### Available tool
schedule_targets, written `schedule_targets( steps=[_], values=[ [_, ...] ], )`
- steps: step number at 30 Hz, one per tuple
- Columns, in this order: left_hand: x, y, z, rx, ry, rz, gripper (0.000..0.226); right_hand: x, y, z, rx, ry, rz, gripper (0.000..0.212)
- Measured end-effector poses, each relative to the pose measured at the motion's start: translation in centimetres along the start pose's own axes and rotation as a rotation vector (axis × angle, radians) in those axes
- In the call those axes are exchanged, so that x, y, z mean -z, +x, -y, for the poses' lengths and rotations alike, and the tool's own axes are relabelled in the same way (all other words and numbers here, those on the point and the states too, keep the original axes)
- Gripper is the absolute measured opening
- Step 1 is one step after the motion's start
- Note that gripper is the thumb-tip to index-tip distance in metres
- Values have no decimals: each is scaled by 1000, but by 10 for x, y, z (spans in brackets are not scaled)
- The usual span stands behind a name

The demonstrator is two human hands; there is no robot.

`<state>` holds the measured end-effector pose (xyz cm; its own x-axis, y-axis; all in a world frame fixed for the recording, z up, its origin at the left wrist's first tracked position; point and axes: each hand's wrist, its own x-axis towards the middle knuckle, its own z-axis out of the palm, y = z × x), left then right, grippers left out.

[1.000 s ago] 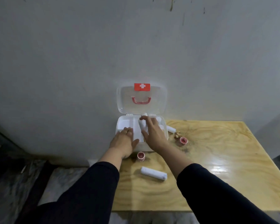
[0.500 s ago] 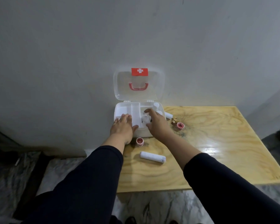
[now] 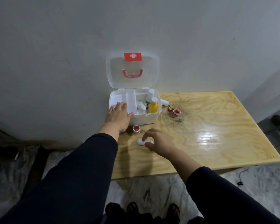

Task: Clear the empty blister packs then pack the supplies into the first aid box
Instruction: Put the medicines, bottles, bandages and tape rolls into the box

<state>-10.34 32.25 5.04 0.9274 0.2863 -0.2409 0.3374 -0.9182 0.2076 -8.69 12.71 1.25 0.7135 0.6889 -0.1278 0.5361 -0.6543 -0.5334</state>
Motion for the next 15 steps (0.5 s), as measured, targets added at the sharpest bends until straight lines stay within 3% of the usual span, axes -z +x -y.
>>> schedule_targets(
  steps=[6,15],
  values=[
    [-1,-2,-1,9,18,5,61,-8,-1,-12,-45,-21,38,23],
    [-2,-2,-2,2,38,-19,61,53,8,-46,-246,39,-185,25]
  ],
)
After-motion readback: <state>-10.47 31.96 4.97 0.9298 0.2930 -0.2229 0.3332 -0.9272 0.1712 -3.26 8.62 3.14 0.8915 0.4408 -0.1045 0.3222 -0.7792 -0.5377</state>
